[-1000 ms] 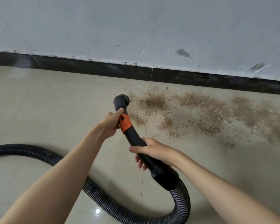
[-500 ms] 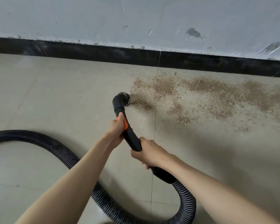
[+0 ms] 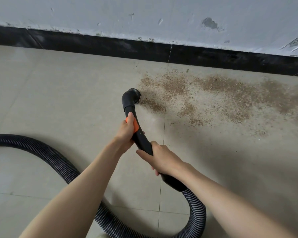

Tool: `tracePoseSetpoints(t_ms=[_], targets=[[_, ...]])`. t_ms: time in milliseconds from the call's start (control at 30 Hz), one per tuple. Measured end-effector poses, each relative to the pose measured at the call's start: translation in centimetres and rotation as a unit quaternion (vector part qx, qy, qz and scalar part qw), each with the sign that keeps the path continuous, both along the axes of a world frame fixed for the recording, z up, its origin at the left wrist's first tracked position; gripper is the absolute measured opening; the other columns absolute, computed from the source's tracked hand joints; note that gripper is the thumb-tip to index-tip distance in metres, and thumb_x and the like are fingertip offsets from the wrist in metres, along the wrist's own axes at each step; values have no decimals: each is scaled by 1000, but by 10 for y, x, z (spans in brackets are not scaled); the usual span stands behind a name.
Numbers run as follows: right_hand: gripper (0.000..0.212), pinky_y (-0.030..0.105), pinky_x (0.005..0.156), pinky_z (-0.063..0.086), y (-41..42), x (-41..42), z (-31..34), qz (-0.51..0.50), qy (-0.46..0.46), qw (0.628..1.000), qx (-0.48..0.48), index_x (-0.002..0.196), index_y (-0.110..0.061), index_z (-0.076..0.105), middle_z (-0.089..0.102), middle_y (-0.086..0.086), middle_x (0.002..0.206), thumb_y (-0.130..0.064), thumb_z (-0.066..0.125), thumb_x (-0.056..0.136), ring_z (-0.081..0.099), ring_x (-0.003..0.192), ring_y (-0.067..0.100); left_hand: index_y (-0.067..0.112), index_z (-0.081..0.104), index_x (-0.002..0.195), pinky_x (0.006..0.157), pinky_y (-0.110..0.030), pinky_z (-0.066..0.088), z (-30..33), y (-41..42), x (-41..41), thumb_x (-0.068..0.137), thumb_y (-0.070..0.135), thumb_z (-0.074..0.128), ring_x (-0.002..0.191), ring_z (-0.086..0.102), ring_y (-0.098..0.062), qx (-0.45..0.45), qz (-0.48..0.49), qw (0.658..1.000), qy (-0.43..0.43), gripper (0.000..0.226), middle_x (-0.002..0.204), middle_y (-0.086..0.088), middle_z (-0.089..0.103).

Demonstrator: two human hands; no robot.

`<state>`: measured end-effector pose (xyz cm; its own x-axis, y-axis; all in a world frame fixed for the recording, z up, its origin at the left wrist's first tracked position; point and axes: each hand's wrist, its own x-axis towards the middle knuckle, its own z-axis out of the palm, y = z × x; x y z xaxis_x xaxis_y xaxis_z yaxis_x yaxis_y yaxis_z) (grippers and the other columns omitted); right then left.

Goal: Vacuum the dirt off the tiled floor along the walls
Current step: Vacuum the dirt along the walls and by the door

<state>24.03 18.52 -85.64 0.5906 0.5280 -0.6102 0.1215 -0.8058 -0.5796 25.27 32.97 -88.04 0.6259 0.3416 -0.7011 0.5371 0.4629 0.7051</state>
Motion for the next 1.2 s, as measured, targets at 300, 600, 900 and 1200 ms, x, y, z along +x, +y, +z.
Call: tracePoseSetpoints(t_ms=[300,600,900,1200], targets=[[51,30,52,34,-7,2,-13,56,-77,993,-64,94,-19,42,51,-4,71,-68,31,95,50,60,16,12,43,93,53,-31,51,-15,7,9,99,45,36,55,52,-19,-8,23,999,-20,35,72,-7,47],[53,30,48,32,24,82,-9,67,-169,981,-63,92,-19,48,53,-2,72,-69,31,94,52,58,17,7,45,89,60,-33,51,-14,37,89,99,47,37,63,55,-21,-7,64,998,-8,41,77,-8,52],[59,33,64,49,74,156,-20,76,-165,983,-38,81,-16,52,61,2,69,-70,34,93,62,63,23,6,39,116,57,-33,50,-20,90,154,98,49,37,66,56,-21,2,87,996,-11,46,83,-9,52],[63,32,58,49,45,163,-35,69,-154,985,-37,72,-16,49,58,1,58,-72,31,93,58,53,19,7,40,112,56,-32,51,-34,63,170,98,50,35,69,59,-20,16,49,999,-2,45,86,-8,54]])
